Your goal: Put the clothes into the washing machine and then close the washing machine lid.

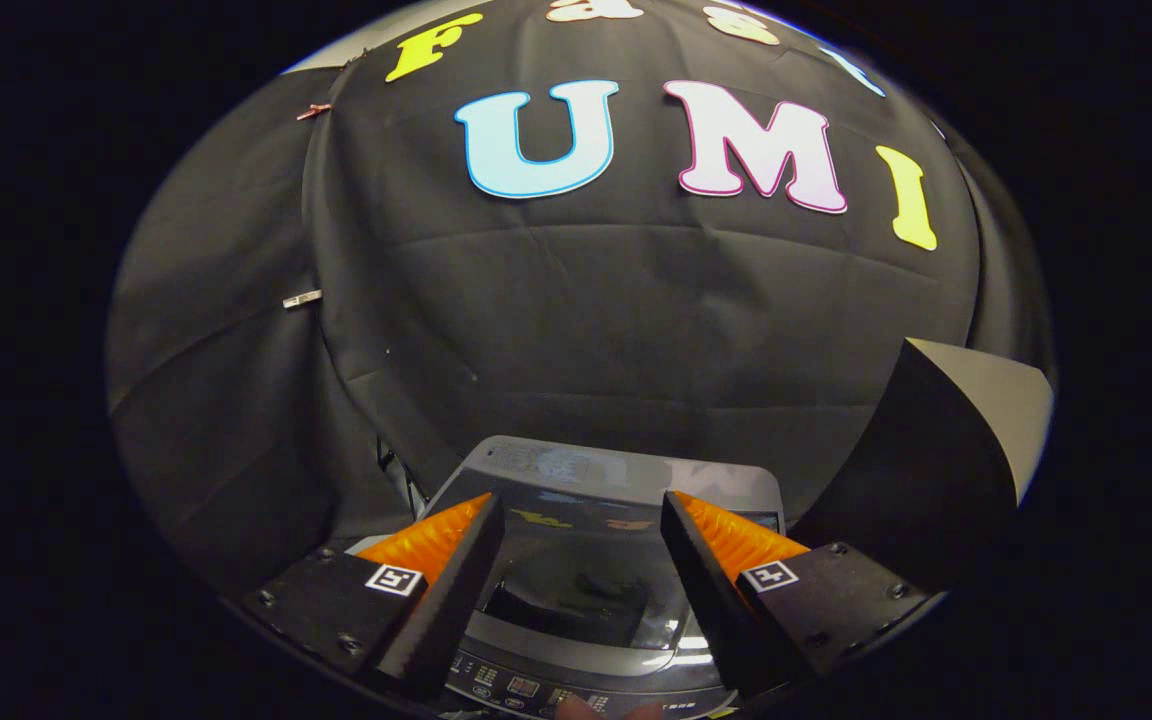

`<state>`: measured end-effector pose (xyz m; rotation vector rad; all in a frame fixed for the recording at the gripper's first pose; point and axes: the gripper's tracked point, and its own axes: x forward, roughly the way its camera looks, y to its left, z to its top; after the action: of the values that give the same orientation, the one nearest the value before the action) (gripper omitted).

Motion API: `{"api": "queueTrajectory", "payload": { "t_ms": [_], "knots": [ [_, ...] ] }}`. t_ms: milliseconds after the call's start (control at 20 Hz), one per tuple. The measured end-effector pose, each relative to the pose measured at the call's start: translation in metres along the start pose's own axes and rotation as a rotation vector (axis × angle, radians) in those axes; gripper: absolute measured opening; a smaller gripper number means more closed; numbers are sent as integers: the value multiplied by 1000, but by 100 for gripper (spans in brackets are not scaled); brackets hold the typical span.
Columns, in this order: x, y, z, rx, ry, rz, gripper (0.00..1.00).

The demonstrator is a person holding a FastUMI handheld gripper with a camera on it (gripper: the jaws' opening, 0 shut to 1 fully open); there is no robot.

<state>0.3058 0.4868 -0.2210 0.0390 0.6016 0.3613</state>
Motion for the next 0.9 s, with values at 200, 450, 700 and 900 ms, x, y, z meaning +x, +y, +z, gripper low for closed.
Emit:
{"api": "queueTrajectory", "payload": {
  "t_ms": [200,450,700,900],
  "knots": [
    [-11,-4,3,10,-36,-3,100],
    [-31,-9,21,-9,-115,-22,100],
    [-52,-7,41,-8,-179,-16,100],
    [-69,-8,54,-14,-222,-22,100]
  ]
}}
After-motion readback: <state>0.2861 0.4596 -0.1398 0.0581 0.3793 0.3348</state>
